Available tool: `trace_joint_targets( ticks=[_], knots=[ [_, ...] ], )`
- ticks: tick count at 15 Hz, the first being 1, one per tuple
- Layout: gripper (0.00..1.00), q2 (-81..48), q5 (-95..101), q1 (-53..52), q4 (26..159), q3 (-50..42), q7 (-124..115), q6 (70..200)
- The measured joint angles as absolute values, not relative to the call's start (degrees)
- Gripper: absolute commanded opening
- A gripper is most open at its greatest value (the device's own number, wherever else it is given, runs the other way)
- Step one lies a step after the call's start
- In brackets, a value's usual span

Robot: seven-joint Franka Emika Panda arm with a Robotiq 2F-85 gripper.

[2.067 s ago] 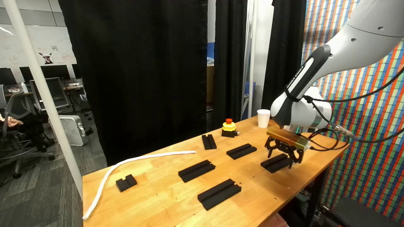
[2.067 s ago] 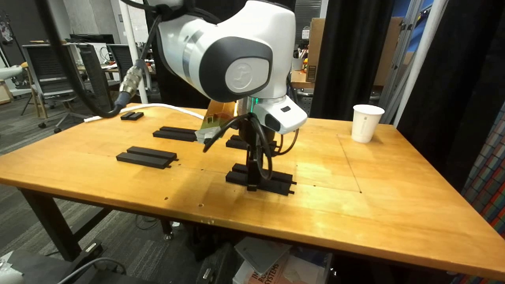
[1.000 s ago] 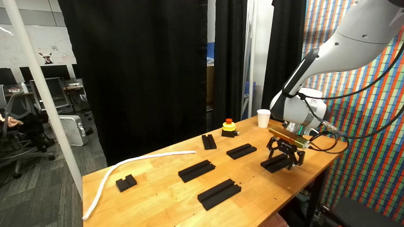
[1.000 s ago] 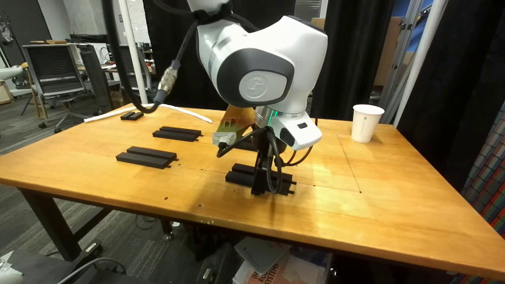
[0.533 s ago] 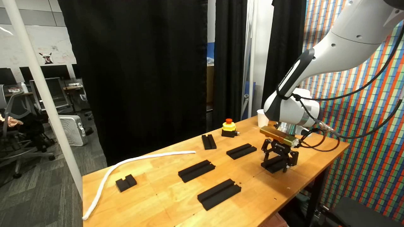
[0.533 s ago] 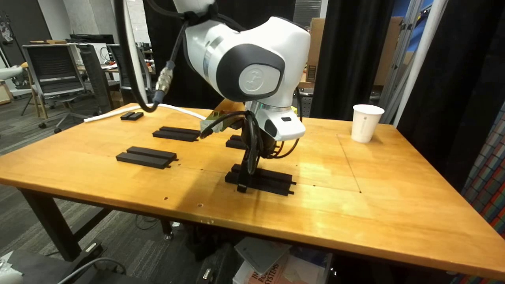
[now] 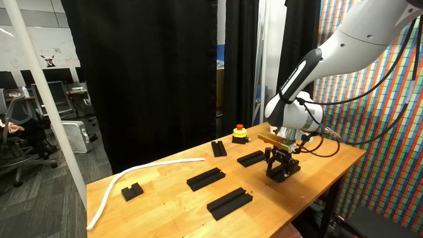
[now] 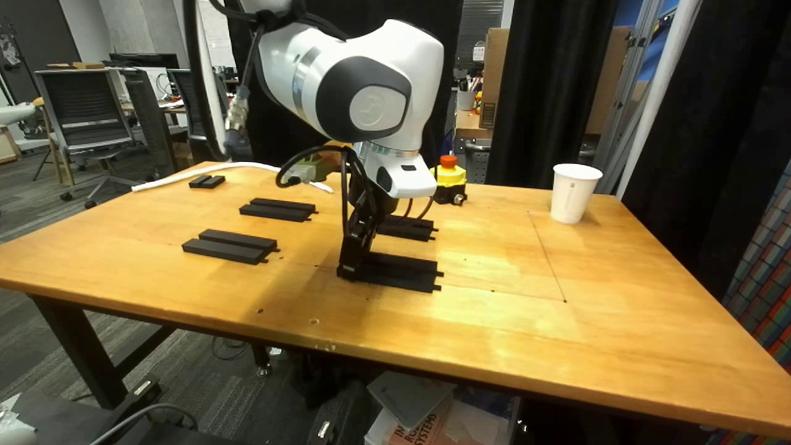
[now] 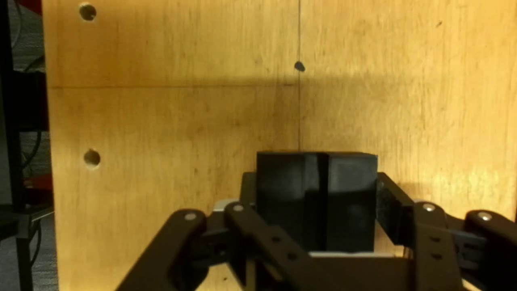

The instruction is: Connect the back pads

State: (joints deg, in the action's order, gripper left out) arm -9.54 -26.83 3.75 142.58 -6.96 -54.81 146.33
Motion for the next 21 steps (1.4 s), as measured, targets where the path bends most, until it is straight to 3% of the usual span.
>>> trace_joint_targets(
  ticks=[9, 21],
  knots=[
    [0.45, -9.8, -34.0, -0.8, 139.4, 1.7, -55.4, 145.2],
    [0.45, -9.9, -39.0, -2.0, 141.6, 2.4, -57.5, 145.9]
  ],
)
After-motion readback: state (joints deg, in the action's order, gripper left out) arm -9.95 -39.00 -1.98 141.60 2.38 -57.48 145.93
